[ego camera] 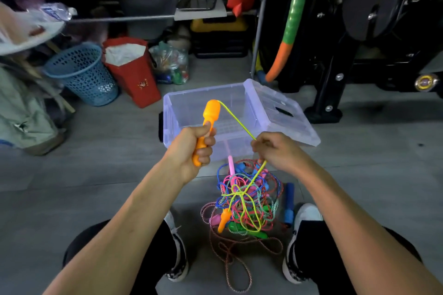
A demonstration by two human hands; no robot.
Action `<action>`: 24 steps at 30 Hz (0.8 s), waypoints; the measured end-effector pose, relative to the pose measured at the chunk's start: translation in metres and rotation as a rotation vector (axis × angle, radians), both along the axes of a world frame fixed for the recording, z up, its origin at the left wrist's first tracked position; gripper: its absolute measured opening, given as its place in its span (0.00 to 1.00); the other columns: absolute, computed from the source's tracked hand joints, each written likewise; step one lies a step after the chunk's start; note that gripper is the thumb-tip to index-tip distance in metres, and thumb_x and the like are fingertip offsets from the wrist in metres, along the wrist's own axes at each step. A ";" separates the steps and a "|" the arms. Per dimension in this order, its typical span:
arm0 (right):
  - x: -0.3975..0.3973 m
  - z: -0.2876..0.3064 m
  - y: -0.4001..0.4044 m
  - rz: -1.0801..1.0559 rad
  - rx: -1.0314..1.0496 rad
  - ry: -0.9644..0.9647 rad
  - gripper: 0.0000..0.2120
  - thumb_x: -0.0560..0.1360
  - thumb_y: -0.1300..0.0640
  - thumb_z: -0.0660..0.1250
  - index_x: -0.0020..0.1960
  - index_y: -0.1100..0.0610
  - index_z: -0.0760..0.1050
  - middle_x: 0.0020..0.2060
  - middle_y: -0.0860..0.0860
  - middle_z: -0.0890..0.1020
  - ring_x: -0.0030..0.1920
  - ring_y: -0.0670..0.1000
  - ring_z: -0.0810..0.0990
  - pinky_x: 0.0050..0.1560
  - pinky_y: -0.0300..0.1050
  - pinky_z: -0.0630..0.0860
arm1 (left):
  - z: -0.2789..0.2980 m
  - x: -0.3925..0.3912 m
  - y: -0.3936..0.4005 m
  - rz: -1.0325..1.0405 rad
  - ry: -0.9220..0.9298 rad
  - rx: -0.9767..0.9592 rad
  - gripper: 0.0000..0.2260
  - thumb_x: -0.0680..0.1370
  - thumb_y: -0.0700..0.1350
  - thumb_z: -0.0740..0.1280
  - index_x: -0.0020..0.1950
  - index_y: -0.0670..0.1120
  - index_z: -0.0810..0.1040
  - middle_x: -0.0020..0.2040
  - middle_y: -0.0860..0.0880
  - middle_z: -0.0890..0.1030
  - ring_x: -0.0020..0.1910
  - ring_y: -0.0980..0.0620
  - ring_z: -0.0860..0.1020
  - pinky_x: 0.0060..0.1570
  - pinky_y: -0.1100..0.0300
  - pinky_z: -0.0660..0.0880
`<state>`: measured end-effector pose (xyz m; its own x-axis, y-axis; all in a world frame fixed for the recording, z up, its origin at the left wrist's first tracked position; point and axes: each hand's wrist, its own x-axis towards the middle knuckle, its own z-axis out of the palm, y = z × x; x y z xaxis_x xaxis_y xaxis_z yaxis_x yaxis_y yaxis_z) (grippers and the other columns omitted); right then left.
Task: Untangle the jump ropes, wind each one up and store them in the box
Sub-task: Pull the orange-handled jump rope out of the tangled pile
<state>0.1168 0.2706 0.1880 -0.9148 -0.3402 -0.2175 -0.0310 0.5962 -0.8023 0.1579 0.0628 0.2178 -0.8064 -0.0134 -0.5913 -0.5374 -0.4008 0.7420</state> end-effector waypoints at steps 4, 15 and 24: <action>-0.002 0.018 -0.017 -0.014 -0.190 0.127 0.10 0.80 0.57 0.63 0.46 0.55 0.82 0.26 0.45 0.76 0.27 0.41 0.71 0.34 0.39 0.70 | -0.001 -0.010 -0.017 0.175 -0.046 0.144 0.10 0.81 0.49 0.60 0.41 0.47 0.71 0.27 0.55 0.66 0.18 0.59 0.58 0.17 0.67 0.54; -0.001 0.014 -0.025 0.207 0.027 0.233 0.06 0.79 0.57 0.65 0.49 0.52 0.81 0.30 0.47 0.78 0.30 0.44 0.73 0.34 0.43 0.69 | -0.015 -0.022 -0.007 -0.112 -0.125 -0.251 0.15 0.74 0.59 0.69 0.44 0.46 0.77 0.38 0.50 0.80 0.20 0.56 0.56 0.19 0.67 0.54; -0.002 0.012 -0.030 0.134 0.064 0.174 0.09 0.78 0.54 0.65 0.42 0.55 0.80 0.31 0.50 0.81 0.33 0.49 0.79 0.36 0.47 0.74 | -0.004 -0.023 0.001 -0.005 0.074 0.019 0.06 0.79 0.45 0.65 0.43 0.45 0.76 0.37 0.50 0.76 0.20 0.58 0.59 0.19 0.67 0.56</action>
<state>0.1148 0.2409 0.1999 -0.8878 -0.4521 -0.0859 -0.2479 0.6271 -0.7385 0.1344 0.0634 0.2135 -0.8480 0.0014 -0.5300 -0.4833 -0.4123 0.7723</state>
